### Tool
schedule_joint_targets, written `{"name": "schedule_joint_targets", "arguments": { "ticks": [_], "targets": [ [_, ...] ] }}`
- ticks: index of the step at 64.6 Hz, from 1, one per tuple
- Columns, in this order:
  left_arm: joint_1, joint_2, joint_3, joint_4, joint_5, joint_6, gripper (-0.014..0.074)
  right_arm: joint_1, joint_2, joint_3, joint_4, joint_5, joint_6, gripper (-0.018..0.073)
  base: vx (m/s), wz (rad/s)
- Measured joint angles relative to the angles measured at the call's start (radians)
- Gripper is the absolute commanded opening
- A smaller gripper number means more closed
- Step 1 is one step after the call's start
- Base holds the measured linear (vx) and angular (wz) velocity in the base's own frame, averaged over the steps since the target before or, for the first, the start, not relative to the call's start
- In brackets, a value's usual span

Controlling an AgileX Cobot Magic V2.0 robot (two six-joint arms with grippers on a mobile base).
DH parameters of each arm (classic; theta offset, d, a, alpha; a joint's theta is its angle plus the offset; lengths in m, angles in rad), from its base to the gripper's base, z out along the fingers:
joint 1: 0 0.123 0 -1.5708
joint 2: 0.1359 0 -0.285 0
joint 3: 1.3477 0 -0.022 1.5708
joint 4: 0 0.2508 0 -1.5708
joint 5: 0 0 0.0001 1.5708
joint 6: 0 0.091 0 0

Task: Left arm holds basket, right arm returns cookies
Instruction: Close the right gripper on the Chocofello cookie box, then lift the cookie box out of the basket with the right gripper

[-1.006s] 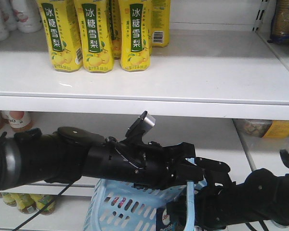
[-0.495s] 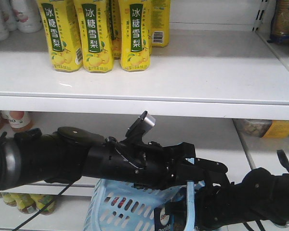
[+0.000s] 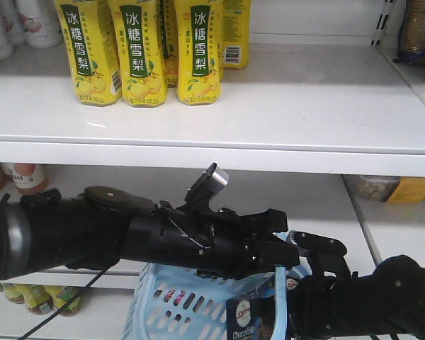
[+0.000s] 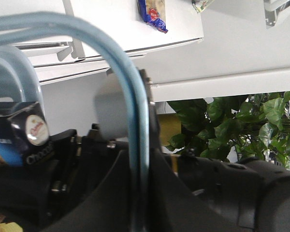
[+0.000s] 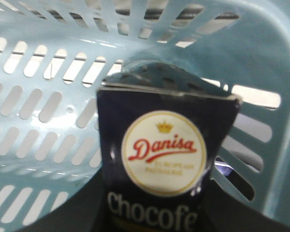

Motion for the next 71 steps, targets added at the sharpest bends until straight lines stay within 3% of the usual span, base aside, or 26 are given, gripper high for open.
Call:
{"name": "schedule_joint_targets", "arguments": {
  "ticks": [46, 71],
  "targets": [
    [-0.001, -0.011, 0.0, -0.036, 0.021, -0.001, -0.0006, 0.0, -0.308, 0.16, 0.01, -0.036, 0.023, 0.0207, 0.0, 0.0],
    [-0.001, -0.013, 0.0, -0.014, 0.013, 0.003, -0.0006, 0.0, -0.523, 0.202, 0.016, -0.084, 0.033, 0.0209, 0.0, 0.0]
  ]
}}
